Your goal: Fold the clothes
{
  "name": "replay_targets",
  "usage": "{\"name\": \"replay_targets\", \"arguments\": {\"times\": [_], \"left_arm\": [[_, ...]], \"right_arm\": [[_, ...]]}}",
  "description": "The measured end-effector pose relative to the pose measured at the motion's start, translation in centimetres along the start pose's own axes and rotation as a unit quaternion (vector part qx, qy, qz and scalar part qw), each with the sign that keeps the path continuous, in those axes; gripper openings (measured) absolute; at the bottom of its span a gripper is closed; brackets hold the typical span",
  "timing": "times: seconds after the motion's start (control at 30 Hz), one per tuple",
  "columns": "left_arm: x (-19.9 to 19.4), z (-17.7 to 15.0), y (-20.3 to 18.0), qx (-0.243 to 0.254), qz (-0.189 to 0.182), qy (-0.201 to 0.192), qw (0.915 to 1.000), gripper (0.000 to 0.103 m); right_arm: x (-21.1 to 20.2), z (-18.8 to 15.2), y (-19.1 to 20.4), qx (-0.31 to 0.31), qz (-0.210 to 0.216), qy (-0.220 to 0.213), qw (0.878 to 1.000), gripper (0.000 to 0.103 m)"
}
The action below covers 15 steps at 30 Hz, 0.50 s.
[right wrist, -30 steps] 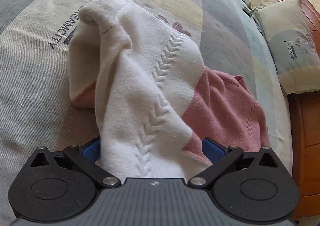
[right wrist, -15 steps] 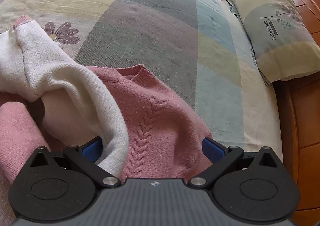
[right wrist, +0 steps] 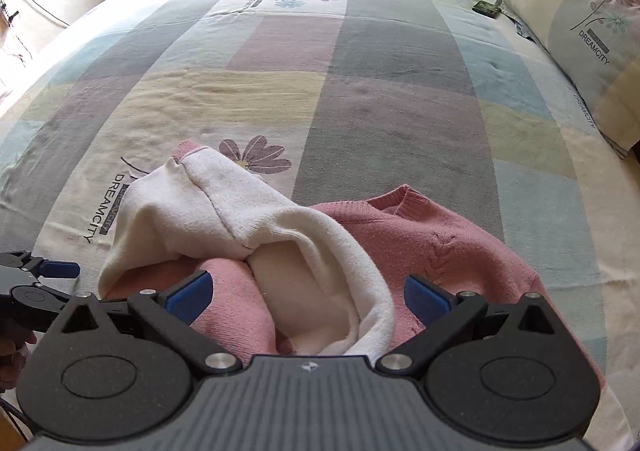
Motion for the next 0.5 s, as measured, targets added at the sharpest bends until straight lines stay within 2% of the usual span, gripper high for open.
{"name": "replay_targets", "arguments": {"times": [0.1,0.23,0.37,0.5], "left_arm": [[0.4,0.7,1.4,-0.020,0.025,-0.016,0.9994,0.101],[0.6,2.5,5.1,-0.019,0.083,-0.033,0.9958,0.101],[1.5,7.9,8.0,0.027,0.112,-0.068,0.9911,0.102],[2.5,13.2,7.9,0.061,0.120,-0.087,0.9870,0.102]], "right_arm": [[0.1,0.0,1.3,0.000,0.013,-0.009,1.000,0.103],[0.0,-0.2,1.7,-0.006,0.014,-0.016,1.000,0.103],[-0.1,-0.5,1.8,-0.011,0.011,-0.023,1.000,0.103],[0.3,-1.2,2.7,-0.027,0.017,-0.022,0.999,0.103]]}}
Point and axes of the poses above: each gripper's, at about its wrist camera, not at the fingertips, and x roughly the way its jaws point, y to its left, z to its top, the point moved 8 cm from there along x, roughly the way its jaws point, and after that the axes turned 6 degrees about x, right-handed, at the moved point
